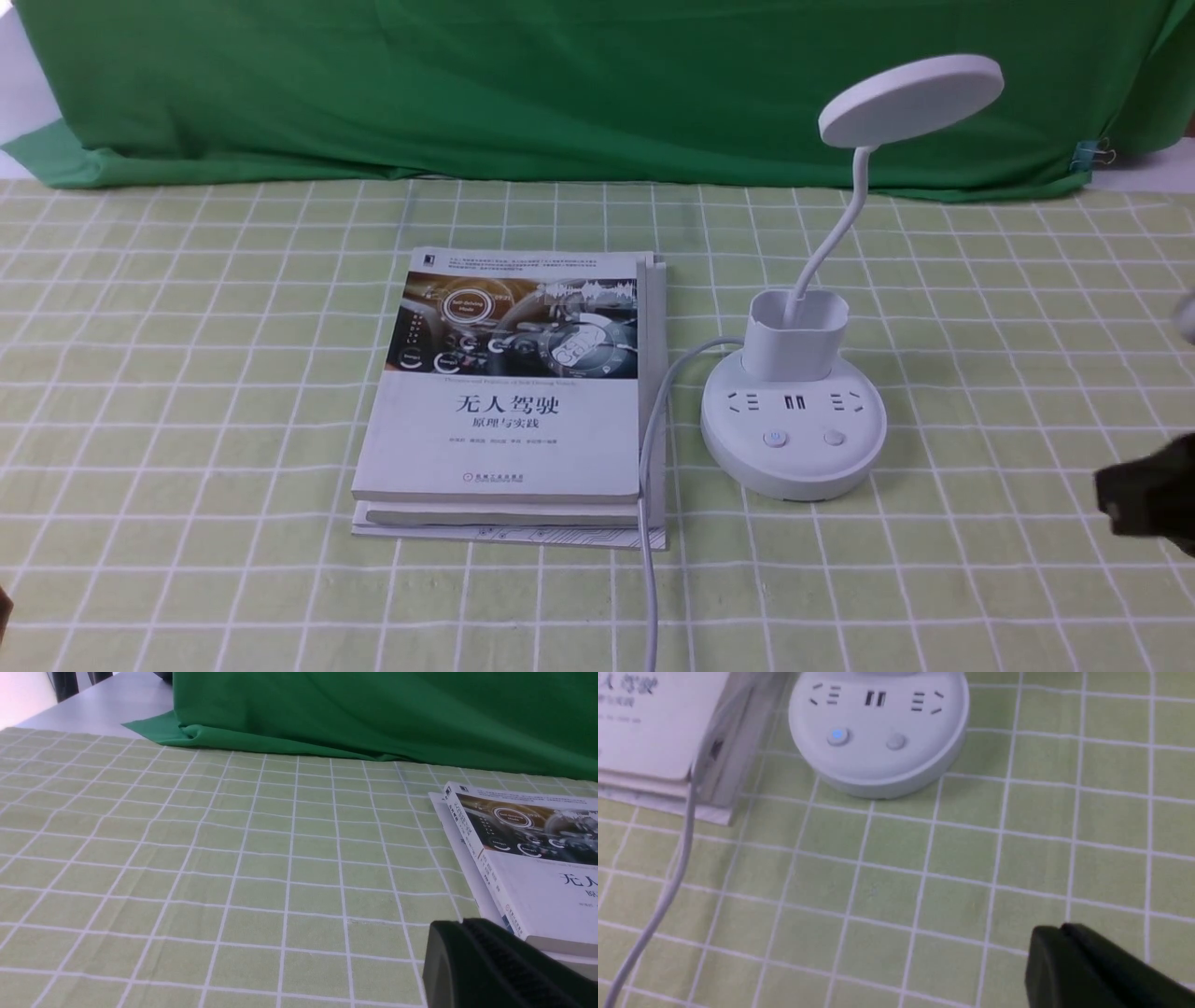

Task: Turn on the table lamp on the green coffee tablecloth with your hand.
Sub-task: 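Press the button on the base of the white desk lamp with the right gripper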

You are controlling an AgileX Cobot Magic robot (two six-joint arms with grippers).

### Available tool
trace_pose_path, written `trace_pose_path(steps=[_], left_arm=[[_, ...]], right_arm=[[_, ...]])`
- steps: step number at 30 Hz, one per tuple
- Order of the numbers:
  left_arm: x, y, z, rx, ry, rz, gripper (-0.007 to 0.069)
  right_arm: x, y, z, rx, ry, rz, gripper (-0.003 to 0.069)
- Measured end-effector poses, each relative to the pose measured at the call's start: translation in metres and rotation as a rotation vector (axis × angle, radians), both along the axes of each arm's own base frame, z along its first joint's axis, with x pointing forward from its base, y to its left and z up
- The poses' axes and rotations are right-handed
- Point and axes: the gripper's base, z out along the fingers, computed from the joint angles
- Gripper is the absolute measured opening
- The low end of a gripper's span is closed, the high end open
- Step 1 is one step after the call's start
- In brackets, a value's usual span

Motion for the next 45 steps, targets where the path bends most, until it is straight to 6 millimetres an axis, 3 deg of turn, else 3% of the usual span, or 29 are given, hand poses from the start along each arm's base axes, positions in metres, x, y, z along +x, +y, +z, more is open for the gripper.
trace_pose_path(steps=[2,8,16,36,45], left_arm=[[0.000,0.000,0.000,0.000,0.000,0.000,0.0003],[0.000,0.000,0.000,0.000,0.000,0.000,0.0003],[0.000,0.000,0.000,0.000,0.000,0.000,0.0003],[0.000,0.000,0.000,0.000,0.000,0.000,0.0003],[0.000,0.000,0.000,0.000,0.000,0.000,0.0003]], right_arm=[[0.031,0.018,-0.008,-0.028,0.059,0.073,0.0032],[0.087,0.061,-0.029,-0.070,0.095,0.200,0.0032],[0.139,0.081,-0.072,-0.109,0.180,0.230,0.0032],[0.166,0.091,-0.103,-0.094,0.209,0.208,0.0032],[0.165,0.091,-0.097,-0.089,0.198,0.208,0.0032]])
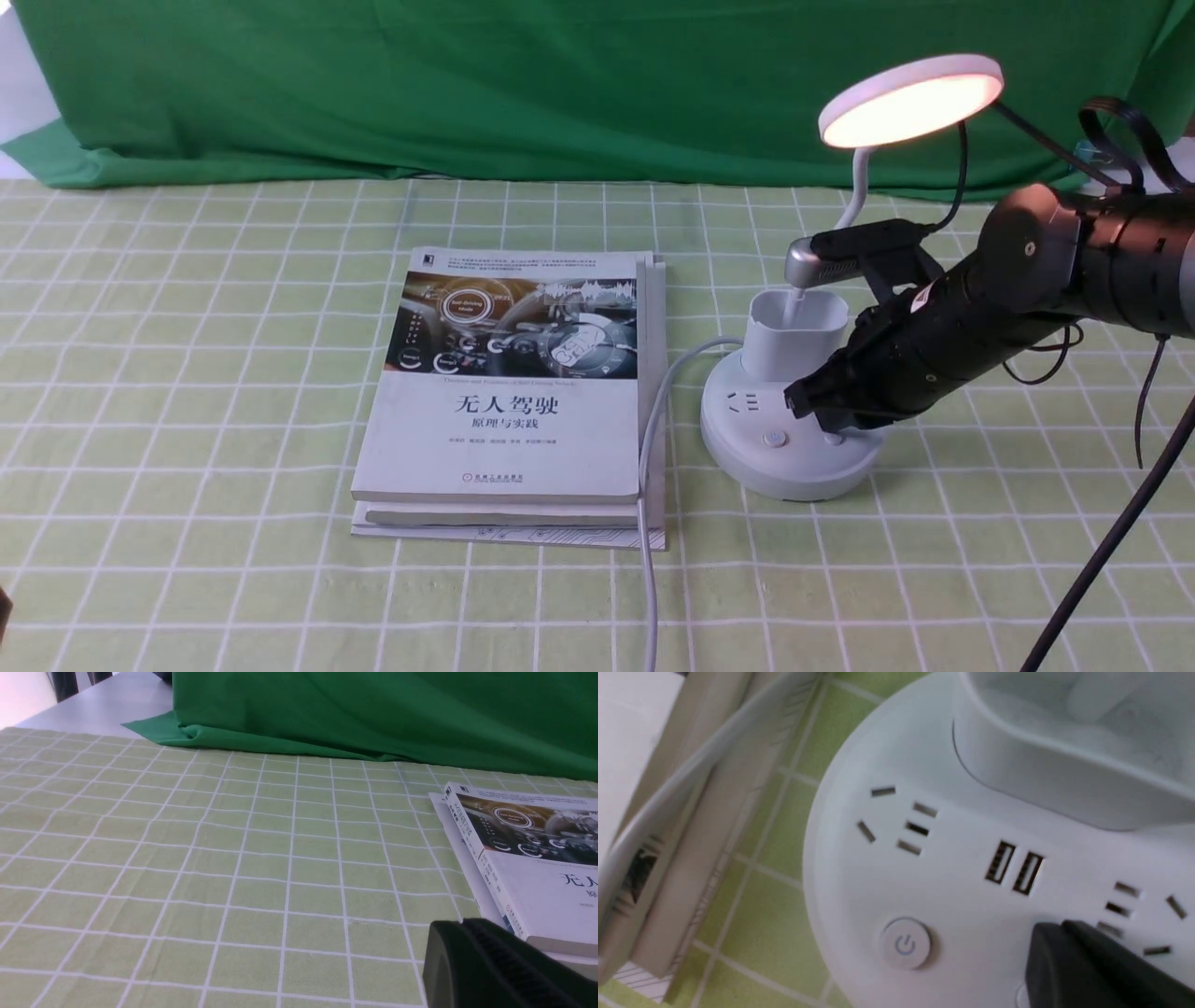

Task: Turn on the table lamp on the green coffee tablecloth with your hand.

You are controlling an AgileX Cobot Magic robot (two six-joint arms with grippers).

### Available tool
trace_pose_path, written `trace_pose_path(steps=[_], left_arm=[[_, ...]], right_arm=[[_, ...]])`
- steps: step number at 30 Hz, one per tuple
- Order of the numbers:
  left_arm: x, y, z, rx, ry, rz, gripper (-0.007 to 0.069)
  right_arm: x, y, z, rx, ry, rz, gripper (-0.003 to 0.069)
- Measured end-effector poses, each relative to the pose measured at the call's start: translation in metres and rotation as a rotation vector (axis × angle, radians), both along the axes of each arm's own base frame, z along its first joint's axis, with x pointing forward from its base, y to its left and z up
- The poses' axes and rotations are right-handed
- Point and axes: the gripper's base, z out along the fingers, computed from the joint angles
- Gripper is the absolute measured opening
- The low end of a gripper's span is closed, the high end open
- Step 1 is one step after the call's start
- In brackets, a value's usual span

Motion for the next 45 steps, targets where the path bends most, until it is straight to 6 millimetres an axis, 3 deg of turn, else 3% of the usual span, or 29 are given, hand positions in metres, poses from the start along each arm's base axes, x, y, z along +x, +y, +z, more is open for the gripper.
trace_pose_path(steps=[6,14,22,23,31,33,34,45], left_arm=[[0.000,0.000,0.000,0.000,0.000,0.000,0.0003],[0.000,0.000,0.000,0.000,0.000,0.000,0.0003],[0.000,0.000,0.000,0.000,0.000,0.000,0.0003],[0.000,0.000,0.000,0.000,0.000,0.000,0.0003],[0.000,0.000,0.000,0.000,0.000,0.000,0.0003],[0.000,0.000,0.000,0.000,0.000,0.000,0.0003],[0.000,0.000,0.000,0.000,0.000,0.000,0.0003],[0.000,0.000,0.000,0.000,0.000,0.000,0.0003]], right_arm=[[-0.006,-0.002,0.023,0.015,-0.041,0.007,0.0032],[-0.028,-0.009,0.027,0.004,0.002,0.017,0.0032],[-0.086,-0.029,0.047,0.026,-0.034,-0.014,0.0032],[-0.106,-0.036,0.060,0.049,-0.069,-0.034,0.0032],[-0.182,-0.061,0.094,0.154,-0.182,-0.108,0.0034],[-0.189,-0.063,0.097,0.164,-0.184,-0.114,0.0036],[-0.205,-0.068,0.105,0.186,-0.197,-0.117,0.0037],[-0.250,-0.084,0.142,0.293,-0.425,-0.116,0.0068]])
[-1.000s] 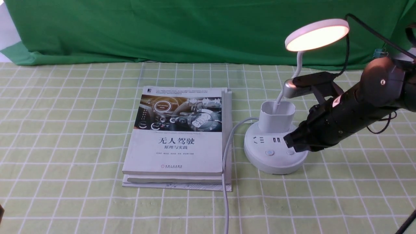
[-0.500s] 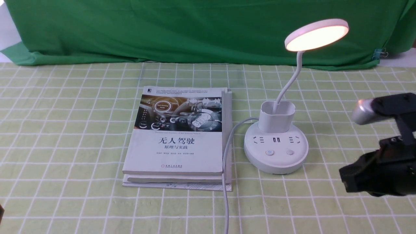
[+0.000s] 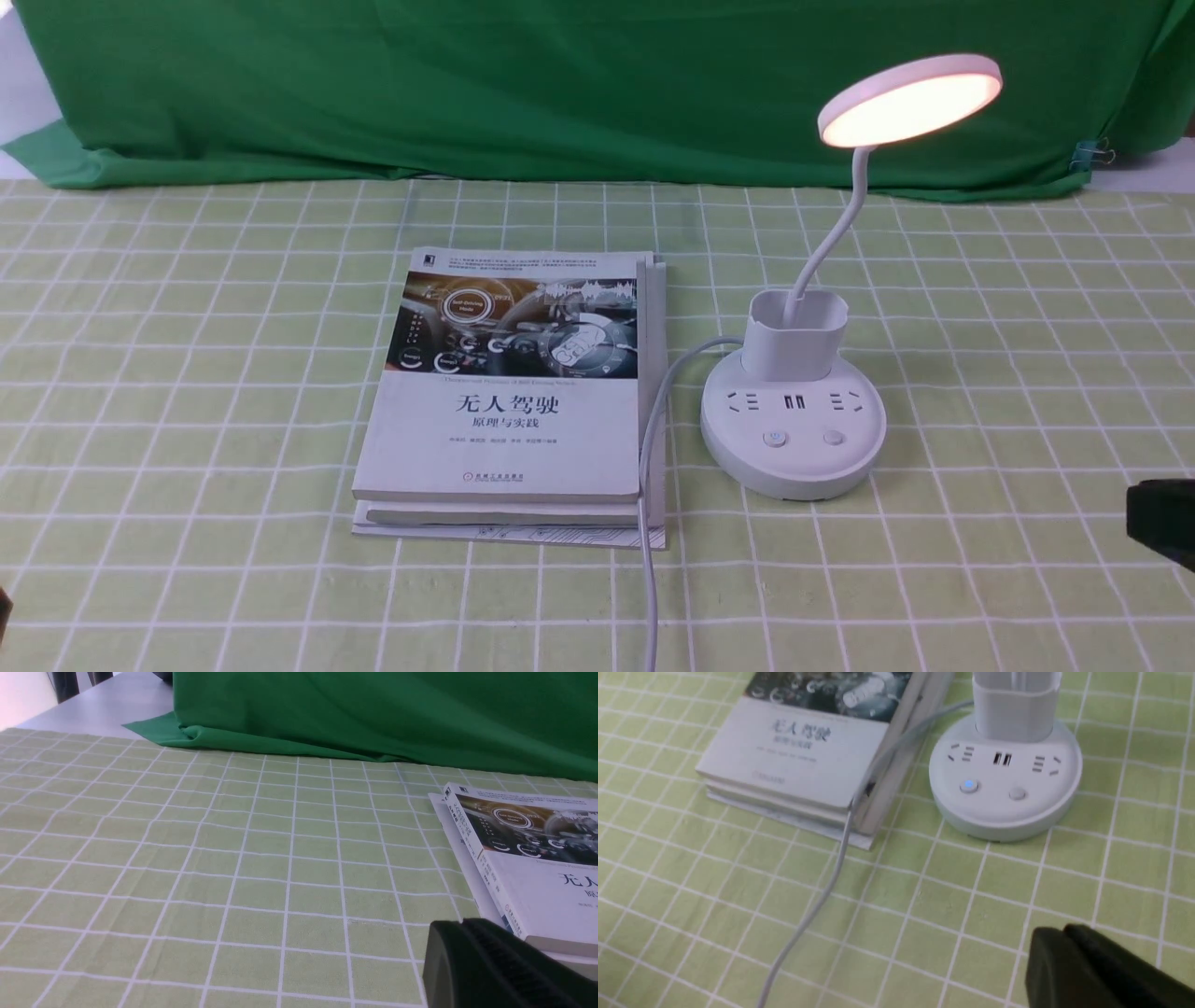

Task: Turn on the table lamp on the green coffee tablecloth with your hand.

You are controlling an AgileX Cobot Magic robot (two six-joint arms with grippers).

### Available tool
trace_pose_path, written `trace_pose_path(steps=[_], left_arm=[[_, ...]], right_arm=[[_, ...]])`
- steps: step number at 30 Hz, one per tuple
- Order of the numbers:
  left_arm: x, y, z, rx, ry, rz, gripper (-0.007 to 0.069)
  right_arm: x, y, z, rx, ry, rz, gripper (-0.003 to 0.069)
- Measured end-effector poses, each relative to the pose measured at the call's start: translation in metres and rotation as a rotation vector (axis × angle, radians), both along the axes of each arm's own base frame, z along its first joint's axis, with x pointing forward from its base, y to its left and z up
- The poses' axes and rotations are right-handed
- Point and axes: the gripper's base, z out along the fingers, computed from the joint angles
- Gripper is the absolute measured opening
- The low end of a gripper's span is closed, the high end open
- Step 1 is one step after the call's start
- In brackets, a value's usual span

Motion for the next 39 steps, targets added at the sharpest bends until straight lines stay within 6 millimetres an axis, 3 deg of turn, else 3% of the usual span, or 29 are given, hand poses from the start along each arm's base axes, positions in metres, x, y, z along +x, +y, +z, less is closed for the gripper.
trace_pose_path(steps=[5,7,12,18,25,39], left_arm=[[0.000,0.000,0.000,0.000,0.000,0.000,0.0003],[0.000,0.000,0.000,0.000,0.000,0.000,0.0003],[0.000,0.000,0.000,0.000,0.000,0.000,0.0003],[0.000,0.000,0.000,0.000,0.000,0.000,0.0003],[0.000,0.000,0.000,0.000,0.000,0.000,0.0003],[0.000,0.000,0.000,0.000,0.000,0.000,0.0003]], right_arm=[[-0.008,-0.006,0.006,-0.010,-0.084,-0.015,0.0075],[-0.013,-0.014,0.007,-0.030,-0.153,-0.053,0.0046],[-0.027,-0.029,-0.011,-0.084,-0.297,-0.148,0.0025],[-0.046,-0.044,-0.079,-0.146,-0.403,-0.318,0.0025],[-0.046,-0.050,-0.125,-0.144,-0.499,-0.399,0.0025],[-0.050,-0.051,-0.134,-0.156,-0.491,-0.419,0.0027]])
